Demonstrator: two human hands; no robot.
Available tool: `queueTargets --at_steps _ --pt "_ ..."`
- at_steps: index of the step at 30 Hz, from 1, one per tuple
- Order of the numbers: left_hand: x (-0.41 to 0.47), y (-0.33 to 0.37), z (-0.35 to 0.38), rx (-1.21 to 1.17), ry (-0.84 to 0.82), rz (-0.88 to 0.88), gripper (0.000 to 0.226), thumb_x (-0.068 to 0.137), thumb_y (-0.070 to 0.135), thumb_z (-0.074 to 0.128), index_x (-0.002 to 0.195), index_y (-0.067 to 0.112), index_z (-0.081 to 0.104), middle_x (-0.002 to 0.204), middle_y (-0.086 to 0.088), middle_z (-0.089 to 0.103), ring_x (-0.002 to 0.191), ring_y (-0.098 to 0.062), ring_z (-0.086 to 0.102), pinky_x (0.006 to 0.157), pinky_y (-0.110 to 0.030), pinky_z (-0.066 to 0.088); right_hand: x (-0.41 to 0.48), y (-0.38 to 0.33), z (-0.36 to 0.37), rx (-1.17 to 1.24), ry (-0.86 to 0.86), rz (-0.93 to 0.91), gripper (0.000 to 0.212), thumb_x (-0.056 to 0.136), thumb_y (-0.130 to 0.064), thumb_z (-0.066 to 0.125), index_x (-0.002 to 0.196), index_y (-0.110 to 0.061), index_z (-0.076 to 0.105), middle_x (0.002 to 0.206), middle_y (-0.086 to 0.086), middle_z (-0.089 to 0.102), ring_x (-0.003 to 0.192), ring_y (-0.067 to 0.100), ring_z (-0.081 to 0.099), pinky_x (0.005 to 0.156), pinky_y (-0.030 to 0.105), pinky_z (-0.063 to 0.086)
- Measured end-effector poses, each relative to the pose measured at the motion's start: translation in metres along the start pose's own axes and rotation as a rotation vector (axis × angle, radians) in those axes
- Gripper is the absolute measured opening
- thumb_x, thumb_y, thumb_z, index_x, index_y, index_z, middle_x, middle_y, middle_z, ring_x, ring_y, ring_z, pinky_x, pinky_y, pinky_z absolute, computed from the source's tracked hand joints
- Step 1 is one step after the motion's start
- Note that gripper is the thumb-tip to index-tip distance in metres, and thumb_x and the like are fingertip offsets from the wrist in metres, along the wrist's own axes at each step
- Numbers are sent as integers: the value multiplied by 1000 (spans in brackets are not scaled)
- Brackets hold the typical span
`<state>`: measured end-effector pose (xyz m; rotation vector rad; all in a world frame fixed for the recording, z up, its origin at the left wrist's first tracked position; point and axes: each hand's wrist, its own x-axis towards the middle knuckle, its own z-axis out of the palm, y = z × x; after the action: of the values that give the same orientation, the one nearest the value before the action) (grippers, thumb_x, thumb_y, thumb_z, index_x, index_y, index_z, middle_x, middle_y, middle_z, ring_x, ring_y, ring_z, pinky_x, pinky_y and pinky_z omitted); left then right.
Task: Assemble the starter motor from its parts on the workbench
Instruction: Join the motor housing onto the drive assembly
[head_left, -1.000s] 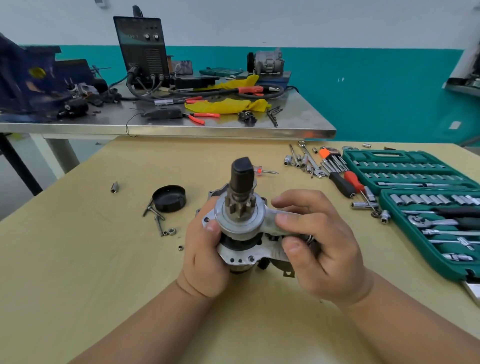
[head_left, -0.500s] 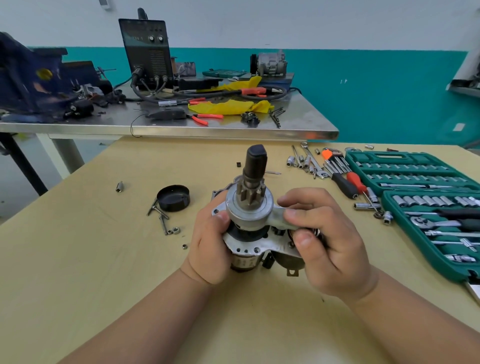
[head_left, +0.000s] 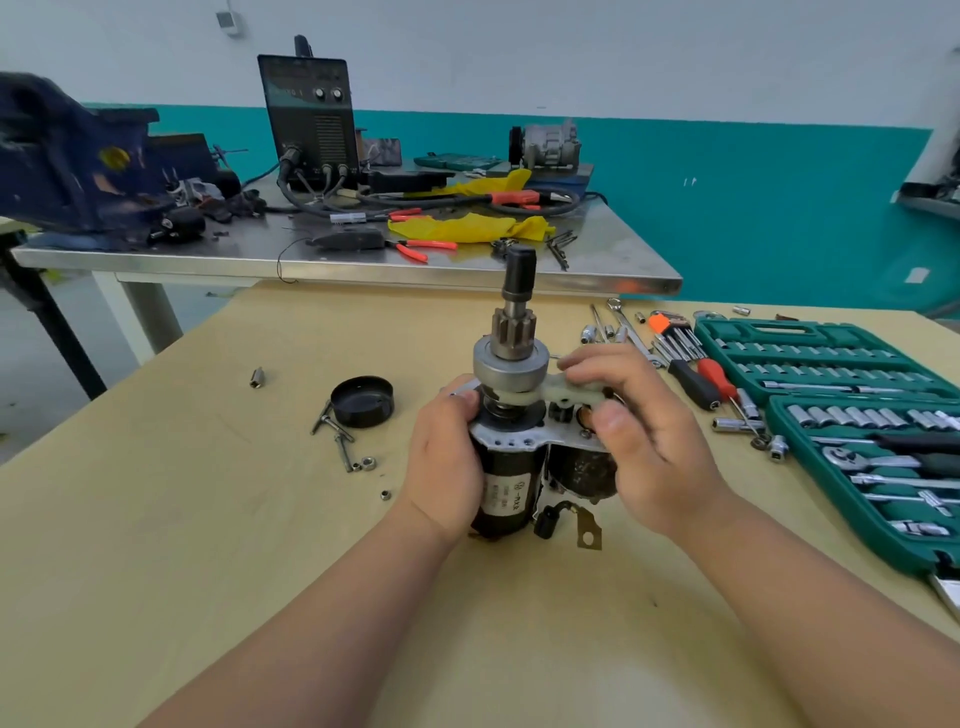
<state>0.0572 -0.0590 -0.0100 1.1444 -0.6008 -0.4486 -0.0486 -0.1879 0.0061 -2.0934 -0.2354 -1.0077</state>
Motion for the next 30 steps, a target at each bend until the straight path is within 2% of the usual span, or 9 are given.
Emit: queueTargets --at_steps 3,5,8,13,16,19,23,26,30 --pt "0 2 2 -1 45 -28 37 73 33 38 64 28 73 84 -10 66 84 -24 59 77 -38 48 23 8 -14 428 119 368 30 89 -44 48 108 -21 54 100 -5 69 90 16 67 77 26 54" --pt "-1 3 0 -3 72 -59 34 70 34 40 61 28 72 78 -5 68 81 -22 60 74 -33 49 45 19 -21 203 144 545 18 92 -37 48 99 -24 58 89 -5 71 79 18 70 66 28 54" --pt "-5 3 -11 16 79 -38 40 65 46 47 79 18 72 86 -12 67 84 -25 59 76 -37 48 75 36 -18 -353 -133 597 23 96 -22 48 81 -25 65 78 -9 68 71 11 67 58 21 49" --pt "-10 11 -52 81 70 57 44 65 49 43 79 28 78 84 -1 75 80 -15 68 71 -28 54 106 58 11 -745 -486 526 27 97 -30 45 116 -21 62 114 -1 62 99 18 56 85 35 47" --pt "-14 14 -71 114 69 78 43 68 48 42 80 27 77 86 -6 75 84 -21 67 75 -35 51 120 72 26 -771 -514 600 55 91 -49 51 137 -20 44 139 5 49 120 25 51 96 39 44" --pt "-17 16 -73 93 98 73 43 66 50 42 78 27 76 83 -5 74 79 -20 66 71 -33 51 119 76 44 -748 -799 653 79 82 -55 58 148 -26 25 151 5 33 129 28 43 102 44 41" --pt "-16 22 -69 67 139 10 42 70 47 40 80 30 77 84 -3 76 75 -14 69 61 -23 54 116 70 52 -784 -968 557 67 85 -14 51 147 -27 30 148 6 35 128 30 42 91 38 39" --pt "-18 25 -69 40 186 -19 45 76 41 34 78 31 77 84 0 76 75 -12 69 59 -21 52 118 60 51 -857 -976 527 39 88 -20 50 126 -20 55 126 5 57 104 25 57 83 37 49" --pt "-20 25 -70 -10 236 -41 54 96 32 28 77 32 78 84 2 76 72 -7 69 66 -31 47 113 57 48 -878 -797 536 23 88 -18 56 109 -16 65 107 4 64 93 22 60 81 36 53"
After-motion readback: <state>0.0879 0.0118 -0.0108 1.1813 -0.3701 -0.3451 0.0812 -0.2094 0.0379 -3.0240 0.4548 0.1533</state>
